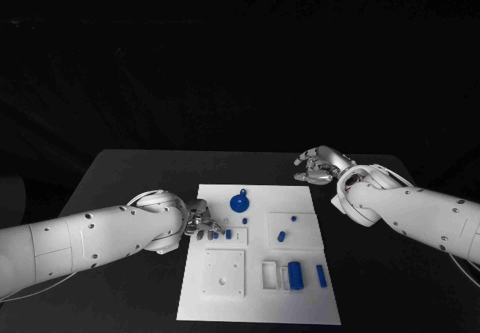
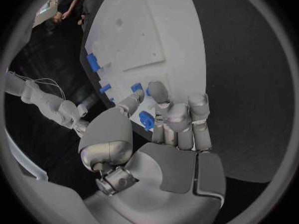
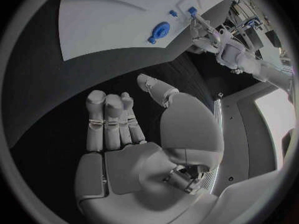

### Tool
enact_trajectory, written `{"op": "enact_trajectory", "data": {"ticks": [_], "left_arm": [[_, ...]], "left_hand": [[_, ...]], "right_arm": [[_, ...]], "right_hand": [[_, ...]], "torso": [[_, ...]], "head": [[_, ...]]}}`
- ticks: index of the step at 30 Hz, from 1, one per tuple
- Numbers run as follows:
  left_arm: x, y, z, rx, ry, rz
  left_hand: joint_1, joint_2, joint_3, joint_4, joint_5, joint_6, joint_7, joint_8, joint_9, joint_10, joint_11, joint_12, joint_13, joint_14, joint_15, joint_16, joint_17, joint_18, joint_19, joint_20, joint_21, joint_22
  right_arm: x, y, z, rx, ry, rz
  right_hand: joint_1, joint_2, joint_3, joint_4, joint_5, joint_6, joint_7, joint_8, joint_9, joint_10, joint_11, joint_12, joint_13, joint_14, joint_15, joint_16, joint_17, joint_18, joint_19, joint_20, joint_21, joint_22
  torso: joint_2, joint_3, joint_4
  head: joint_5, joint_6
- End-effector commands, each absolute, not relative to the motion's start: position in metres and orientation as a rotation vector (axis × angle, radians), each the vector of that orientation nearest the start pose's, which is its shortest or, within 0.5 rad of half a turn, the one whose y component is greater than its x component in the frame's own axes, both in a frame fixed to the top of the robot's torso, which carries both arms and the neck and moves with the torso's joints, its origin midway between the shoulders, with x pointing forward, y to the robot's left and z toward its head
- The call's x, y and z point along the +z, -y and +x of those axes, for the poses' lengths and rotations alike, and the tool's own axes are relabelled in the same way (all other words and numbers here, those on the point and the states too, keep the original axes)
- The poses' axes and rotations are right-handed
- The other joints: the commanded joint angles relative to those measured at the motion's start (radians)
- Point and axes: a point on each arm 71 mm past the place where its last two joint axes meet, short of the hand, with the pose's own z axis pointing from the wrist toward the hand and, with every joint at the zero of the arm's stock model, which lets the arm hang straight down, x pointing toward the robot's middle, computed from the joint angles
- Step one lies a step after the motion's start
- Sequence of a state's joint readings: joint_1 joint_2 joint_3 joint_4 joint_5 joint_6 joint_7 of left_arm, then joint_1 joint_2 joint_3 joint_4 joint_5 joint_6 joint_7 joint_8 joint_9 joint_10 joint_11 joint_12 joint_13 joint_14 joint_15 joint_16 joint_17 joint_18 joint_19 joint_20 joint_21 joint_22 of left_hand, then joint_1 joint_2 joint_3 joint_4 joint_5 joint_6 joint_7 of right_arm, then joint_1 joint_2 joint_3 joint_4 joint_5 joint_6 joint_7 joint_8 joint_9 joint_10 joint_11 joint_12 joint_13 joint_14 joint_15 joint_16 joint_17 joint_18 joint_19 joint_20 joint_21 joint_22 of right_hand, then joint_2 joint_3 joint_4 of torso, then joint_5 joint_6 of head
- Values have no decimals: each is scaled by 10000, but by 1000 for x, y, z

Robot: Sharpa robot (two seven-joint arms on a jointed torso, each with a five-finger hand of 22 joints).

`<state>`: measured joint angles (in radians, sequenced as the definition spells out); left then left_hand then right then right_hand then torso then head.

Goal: Assemble the parts on the task board

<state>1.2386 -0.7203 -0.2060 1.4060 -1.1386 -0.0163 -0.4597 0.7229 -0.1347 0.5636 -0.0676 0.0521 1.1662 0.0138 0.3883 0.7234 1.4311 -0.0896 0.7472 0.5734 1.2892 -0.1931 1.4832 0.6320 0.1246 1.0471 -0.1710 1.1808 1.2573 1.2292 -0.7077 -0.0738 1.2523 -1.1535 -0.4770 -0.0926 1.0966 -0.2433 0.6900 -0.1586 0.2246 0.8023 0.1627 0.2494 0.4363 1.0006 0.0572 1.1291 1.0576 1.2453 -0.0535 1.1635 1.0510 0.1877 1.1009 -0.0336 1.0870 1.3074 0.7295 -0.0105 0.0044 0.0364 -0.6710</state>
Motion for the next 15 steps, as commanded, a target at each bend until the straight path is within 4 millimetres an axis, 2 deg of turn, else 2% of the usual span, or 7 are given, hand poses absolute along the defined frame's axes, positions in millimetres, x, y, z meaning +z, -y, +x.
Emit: {"op": "enact_trajectory", "data": {"ticks": [1, 6, 9, 12, 13, 15], "left_arm": [[-261, -197, 484, -3456, -22449, -1138], [-257, -201, 485, -3696, -22081, -1654], [-249, -200, 488, -4196, -21719, -2341], [-239, -199, 490, -4733, -21350, -2820], [-235, -198, 491, -5061, -21165, -3222], [-229, -197, 494, -5553, -20811, -3530]], "left_hand": [[9, -97, 17, 69, -37, -68, -1, 65, 18, -78, -22, 54, 17, -34, -57, 55, 9, 162, 46, -1007, 49, 16], [73, -242, 102, 127, -37, -172, 17, 36, 15, -109, -16, 31, 10, -50, -54, 40, 5, 176, 52, -1014, 52, 15], [215, -531, 305, 237, -36, -442, 118, -63, 0, -320, 97, -206, -107, -225, 47, -239, -125, 158, -89, -976, -101, -53], [401, -779, 472, 290, -29, -1119, 319, -338, -54, -803, 298, -705, -349, -559, 239, -776, -374, 51, -388, -852, -435, -207], [532, -916, 506, 269, -35, -1637, 481, -552, -106, -1114, 405, -955, -466, -611, 336, -915, -434, 5, -440, -805, -519, -255], [662, -1029, 540, 237, -35, -1989, 616, -676, -125, -1542, 541, -1265, -610, -792, 478, -1110, -509, -54, -614, -718, -676, -314]], "right_arm": [[-192, 223, 539, 6235, -15976, 2287], [-193, 224, 539, 6219, -15973, 2298], [-193, 225, 539, 6204, -15976, 2305], [-194, 225, 539, 6194, -15981, 2316], [-194, 225, 539, 6194, -15986, 2319], [-194, 224, 539, 6204, -15990, 2330]], "right_hand": [[-33, 25, -52, -28, 39, -3, 97, 68, -15, -93, 9, 43, -11, -10, 8, 5, -17, 741, 36, -42, -67, 173], [-38, 25, -56, -26, 39, -4, 97, 68, -15, -94, 9, 45, -13, -9, 8, 5, -18, 741, 37, -42, -68, 173], [-41, 25, -57, -24, 40, -5, 98, 68, -15, -94, 10, 46, -14, -9, 9, 5, -18, 741, 37, -42, -68, 173], [-48, 22, -61, -22, 40, -5, 98, 68, -16, -94, 10, 47, -16, -9, 9, 5, -18, 741, 38, -41, -68, 173], [-52, 23, -63, -19, 42, -6, 98, 68, -16, -95, 10, 48, -18, -9, 10, 5, -19, 741, 38, -41, -68, 173], [-54, 22, -64, -19, 43, -6, 99, 68, -16, -95, 10, 49, -19, -9, 10, 5, -19, 741, 38, -41, -68, 173]], "torso": [[0, -5, -2], [1, -10, -6], [-3, -8, -2], [-2, -12, -8], [-1, -13, -16], [-3, -4, -17]], "head": [[0, 13], [-15, 34], [-48, 60], [-61, 87], [-73, 97], [-89, 126]]}}
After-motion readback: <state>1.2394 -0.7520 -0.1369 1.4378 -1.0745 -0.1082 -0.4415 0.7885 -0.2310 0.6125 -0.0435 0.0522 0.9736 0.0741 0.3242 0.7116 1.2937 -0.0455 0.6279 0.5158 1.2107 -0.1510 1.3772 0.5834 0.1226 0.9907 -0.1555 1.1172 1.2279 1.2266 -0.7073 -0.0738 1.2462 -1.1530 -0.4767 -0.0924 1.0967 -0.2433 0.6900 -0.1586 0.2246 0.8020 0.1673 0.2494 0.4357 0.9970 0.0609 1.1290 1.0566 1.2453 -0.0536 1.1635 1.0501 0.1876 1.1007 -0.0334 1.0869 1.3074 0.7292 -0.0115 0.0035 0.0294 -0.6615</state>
